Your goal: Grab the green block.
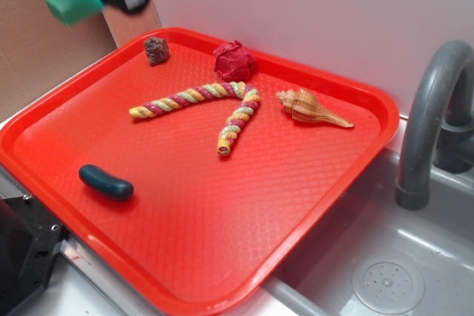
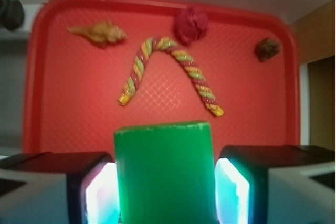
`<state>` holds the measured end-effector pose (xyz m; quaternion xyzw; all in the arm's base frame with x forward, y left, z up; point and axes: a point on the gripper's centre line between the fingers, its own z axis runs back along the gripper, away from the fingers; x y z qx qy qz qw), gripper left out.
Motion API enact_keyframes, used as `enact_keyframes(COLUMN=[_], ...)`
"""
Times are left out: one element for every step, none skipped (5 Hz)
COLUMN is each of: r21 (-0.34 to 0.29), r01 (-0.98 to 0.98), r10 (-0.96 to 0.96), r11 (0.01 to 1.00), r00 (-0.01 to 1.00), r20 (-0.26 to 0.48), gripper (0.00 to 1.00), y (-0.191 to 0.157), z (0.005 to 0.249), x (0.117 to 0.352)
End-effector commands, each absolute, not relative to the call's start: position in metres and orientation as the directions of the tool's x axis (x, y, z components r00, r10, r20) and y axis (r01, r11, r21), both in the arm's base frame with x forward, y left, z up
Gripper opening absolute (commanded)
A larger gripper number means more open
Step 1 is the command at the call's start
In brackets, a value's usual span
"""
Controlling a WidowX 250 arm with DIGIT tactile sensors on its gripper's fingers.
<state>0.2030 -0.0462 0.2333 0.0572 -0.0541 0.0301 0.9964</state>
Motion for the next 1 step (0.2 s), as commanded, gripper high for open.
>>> enact_keyframes(r21=[0.126], r01=[-0.124], r10=[0.089], r11=[0.984], r00=[0.963], r20=[0.255], gripper=[0.0], y=[-0.065], z=[0.2712], x=[0.1919])
